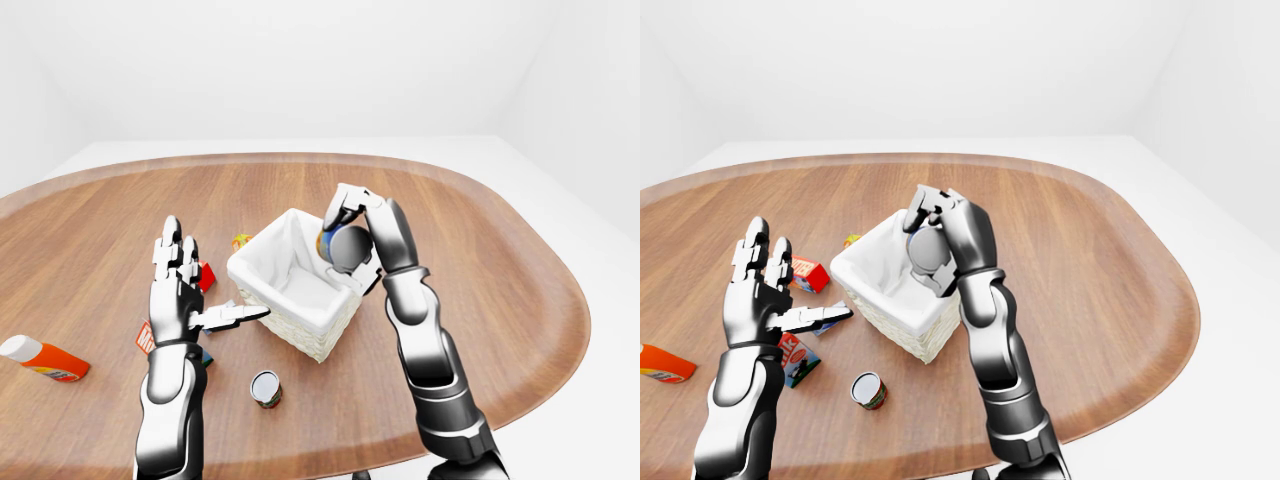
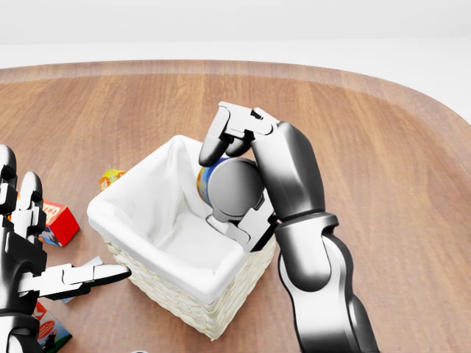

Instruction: Pick up the alphabet soup, and put it in the basket.

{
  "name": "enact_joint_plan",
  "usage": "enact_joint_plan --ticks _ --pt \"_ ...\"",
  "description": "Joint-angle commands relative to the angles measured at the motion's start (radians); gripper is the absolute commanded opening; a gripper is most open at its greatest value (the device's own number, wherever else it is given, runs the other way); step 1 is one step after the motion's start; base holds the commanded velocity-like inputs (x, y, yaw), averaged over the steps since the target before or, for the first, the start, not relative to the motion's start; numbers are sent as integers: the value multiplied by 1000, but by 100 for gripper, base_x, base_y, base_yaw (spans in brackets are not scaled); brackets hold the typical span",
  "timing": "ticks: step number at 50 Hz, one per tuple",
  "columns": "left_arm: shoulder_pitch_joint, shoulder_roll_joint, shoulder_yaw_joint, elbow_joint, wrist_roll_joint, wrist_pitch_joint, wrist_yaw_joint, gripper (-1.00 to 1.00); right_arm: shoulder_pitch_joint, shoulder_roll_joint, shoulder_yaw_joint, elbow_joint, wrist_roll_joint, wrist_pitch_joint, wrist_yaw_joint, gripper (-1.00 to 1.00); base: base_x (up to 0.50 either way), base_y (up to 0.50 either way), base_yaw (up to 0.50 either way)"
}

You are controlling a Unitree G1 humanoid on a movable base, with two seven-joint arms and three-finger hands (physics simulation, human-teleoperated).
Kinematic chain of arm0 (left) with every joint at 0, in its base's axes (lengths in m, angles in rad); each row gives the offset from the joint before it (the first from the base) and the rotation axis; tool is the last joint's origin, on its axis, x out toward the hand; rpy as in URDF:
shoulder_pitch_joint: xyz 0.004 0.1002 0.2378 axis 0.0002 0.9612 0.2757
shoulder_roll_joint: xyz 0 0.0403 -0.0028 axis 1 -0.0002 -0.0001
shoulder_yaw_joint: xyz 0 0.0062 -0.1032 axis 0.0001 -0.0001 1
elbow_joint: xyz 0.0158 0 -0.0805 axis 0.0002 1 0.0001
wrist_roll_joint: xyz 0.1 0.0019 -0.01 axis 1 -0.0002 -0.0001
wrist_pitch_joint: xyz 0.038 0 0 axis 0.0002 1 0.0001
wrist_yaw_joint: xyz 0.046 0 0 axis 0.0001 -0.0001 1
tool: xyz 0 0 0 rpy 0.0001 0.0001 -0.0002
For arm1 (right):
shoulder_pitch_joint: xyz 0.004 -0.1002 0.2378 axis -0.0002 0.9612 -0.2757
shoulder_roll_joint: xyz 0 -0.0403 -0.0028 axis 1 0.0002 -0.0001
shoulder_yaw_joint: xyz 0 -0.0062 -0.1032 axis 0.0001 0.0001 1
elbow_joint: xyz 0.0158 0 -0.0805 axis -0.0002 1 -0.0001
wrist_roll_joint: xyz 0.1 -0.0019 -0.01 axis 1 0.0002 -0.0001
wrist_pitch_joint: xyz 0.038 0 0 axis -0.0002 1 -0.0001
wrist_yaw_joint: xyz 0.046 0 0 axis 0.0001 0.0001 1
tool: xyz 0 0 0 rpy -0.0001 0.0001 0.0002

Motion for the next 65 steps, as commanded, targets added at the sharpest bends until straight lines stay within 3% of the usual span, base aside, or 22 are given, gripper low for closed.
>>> enact_joint_plan --ticks 1,49,65 --pt "2 0 0 -9 0 0 0 100 -82 5 -13 144 36 0 -52 -100 0 0 0" --pt "-2 2 5 -4 -7 0 -2 100 -284 80 23 566 -202 0 -22 -100 0 0 0" --pt "-3 2 2 1 -6 0 -3 100 -407 67 -12 788 -180 0 -75 -100 0 0 0"
